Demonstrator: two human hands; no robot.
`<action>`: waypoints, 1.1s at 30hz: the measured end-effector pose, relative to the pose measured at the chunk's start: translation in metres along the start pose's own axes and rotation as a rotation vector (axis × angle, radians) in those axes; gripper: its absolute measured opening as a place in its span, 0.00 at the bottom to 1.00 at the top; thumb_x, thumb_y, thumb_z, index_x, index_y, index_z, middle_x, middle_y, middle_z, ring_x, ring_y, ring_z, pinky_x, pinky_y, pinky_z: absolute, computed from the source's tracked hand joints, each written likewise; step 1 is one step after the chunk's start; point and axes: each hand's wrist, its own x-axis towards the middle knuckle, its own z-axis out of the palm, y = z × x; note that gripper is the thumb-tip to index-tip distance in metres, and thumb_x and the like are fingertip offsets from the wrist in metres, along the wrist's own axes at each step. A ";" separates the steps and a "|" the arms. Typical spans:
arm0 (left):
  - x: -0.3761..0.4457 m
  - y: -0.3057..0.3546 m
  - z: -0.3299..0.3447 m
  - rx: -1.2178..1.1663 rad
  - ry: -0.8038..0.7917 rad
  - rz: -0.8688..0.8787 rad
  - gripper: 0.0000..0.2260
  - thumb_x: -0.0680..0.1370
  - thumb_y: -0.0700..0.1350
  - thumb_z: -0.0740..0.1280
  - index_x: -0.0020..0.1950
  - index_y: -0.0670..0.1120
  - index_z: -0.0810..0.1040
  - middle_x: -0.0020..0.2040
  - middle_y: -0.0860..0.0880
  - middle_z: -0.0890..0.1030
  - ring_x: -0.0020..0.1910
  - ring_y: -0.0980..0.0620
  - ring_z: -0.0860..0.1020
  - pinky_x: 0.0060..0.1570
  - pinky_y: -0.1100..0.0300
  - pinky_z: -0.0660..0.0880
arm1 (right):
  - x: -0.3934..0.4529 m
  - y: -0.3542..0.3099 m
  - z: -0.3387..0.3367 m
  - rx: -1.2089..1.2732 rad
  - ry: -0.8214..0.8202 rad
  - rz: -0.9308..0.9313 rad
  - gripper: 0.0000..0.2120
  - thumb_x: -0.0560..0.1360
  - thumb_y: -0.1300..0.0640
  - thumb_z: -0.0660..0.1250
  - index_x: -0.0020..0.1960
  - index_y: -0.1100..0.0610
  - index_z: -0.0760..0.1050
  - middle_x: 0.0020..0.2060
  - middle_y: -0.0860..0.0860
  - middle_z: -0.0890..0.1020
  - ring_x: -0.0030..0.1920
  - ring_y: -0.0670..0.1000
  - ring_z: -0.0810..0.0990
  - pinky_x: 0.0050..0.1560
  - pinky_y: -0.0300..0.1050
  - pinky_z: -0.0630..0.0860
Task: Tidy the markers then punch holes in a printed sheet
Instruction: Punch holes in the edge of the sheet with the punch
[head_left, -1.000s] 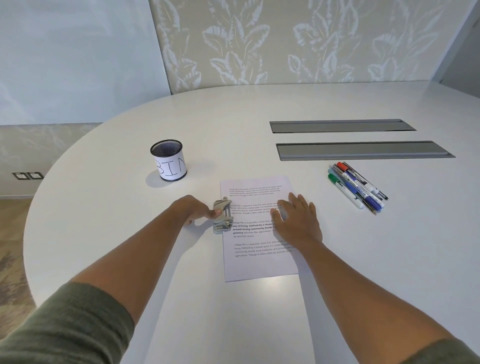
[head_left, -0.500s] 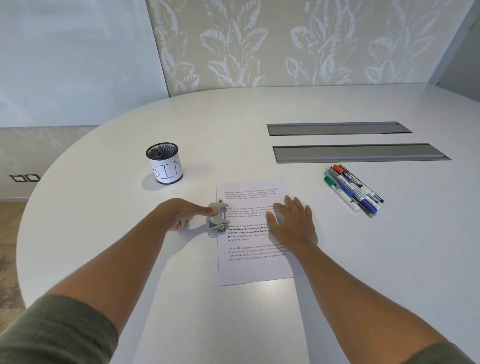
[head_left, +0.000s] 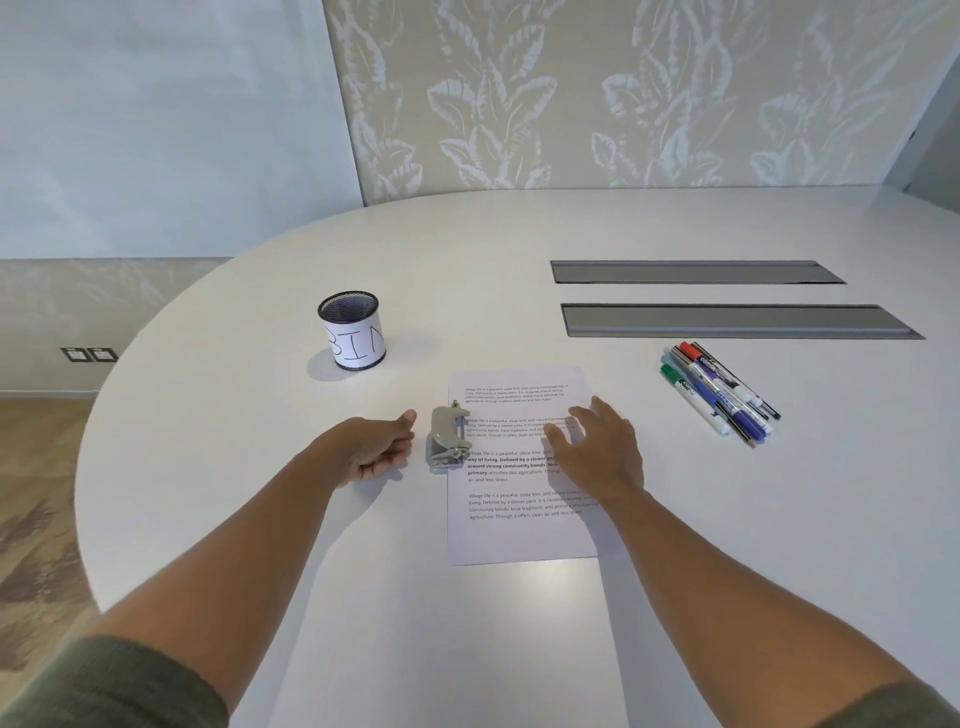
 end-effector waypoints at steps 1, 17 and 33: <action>-0.003 -0.003 0.000 -0.021 0.003 -0.013 0.17 0.78 0.59 0.67 0.46 0.45 0.82 0.35 0.52 0.84 0.28 0.59 0.80 0.25 0.69 0.74 | 0.000 0.000 -0.002 0.011 0.000 0.009 0.27 0.76 0.37 0.61 0.70 0.49 0.72 0.77 0.50 0.63 0.76 0.52 0.59 0.77 0.51 0.54; -0.042 -0.016 0.032 0.049 -0.158 0.010 0.11 0.75 0.43 0.74 0.55 0.38 0.83 0.44 0.45 0.88 0.37 0.53 0.86 0.30 0.67 0.79 | -0.011 0.003 -0.005 -0.163 -0.069 -0.042 0.29 0.78 0.37 0.55 0.72 0.52 0.67 0.77 0.53 0.61 0.78 0.53 0.54 0.78 0.56 0.48; -0.050 -0.003 0.097 -0.030 -0.108 0.137 0.10 0.75 0.41 0.73 0.56 0.42 0.81 0.48 0.47 0.87 0.39 0.55 0.85 0.36 0.63 0.82 | -0.015 0.034 -0.014 -0.256 -0.016 0.001 0.30 0.79 0.36 0.50 0.71 0.55 0.67 0.78 0.54 0.59 0.79 0.55 0.50 0.77 0.63 0.43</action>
